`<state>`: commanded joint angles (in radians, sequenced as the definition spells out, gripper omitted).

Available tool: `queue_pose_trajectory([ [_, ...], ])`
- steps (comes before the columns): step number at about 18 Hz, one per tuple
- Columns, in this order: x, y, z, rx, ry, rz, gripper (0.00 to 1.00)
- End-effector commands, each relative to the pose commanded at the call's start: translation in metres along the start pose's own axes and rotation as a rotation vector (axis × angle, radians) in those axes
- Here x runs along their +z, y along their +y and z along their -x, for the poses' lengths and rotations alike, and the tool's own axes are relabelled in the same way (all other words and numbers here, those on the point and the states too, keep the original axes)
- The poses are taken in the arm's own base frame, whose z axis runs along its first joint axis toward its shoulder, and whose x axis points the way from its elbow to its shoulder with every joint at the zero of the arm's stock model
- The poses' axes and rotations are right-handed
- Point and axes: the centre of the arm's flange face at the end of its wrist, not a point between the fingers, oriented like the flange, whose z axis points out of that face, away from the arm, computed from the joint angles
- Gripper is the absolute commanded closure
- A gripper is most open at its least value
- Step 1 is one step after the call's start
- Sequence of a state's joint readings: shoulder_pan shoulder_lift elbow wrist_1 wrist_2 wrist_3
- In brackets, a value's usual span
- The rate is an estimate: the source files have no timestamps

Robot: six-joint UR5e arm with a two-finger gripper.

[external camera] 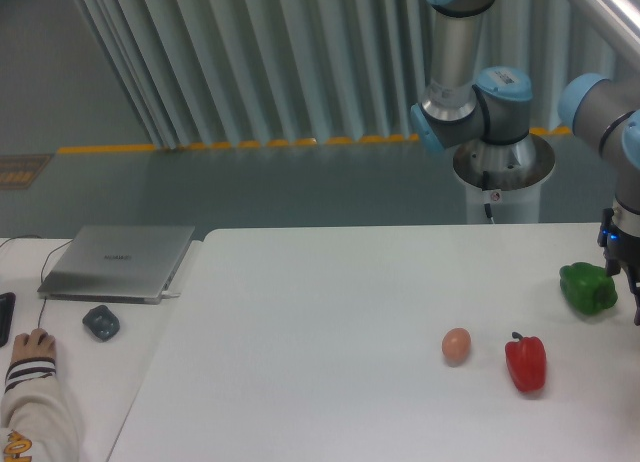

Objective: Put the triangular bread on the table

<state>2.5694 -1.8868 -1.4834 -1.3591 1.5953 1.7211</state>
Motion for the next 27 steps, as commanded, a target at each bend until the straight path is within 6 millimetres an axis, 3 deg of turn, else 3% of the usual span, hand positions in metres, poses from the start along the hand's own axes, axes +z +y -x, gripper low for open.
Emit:
queue_pose_trajectory([
  [9, 0.002, 0.005, -0.008, 0.020, 0.013, 0.040, 0.00],
  [11, 0.013, 0.020, -0.018, -0.015, 0.024, 0.103, 0.00],
  [13, 0.014, 0.038, -0.024, -0.043, -0.006, 0.112, 0.00],
  [15, 0.012, 0.044, -0.031, -0.054, -0.010, 0.110, 0.00],
  [17, 0.011, 0.050, -0.032, -0.058, -0.010, 0.115, 0.00],
  [21, -0.004, 0.098, -0.031, -0.062, -0.030, 0.122, 0.00],
  [22, -0.010, 0.118, -0.031, -0.029, -0.032, 0.124, 0.00],
  [24, -0.015, 0.127, -0.030, 0.031, -0.037, 0.129, 0.00],
  [27, 0.002, 0.143, -0.019, 0.109, -0.022, 0.124, 0.00],
])
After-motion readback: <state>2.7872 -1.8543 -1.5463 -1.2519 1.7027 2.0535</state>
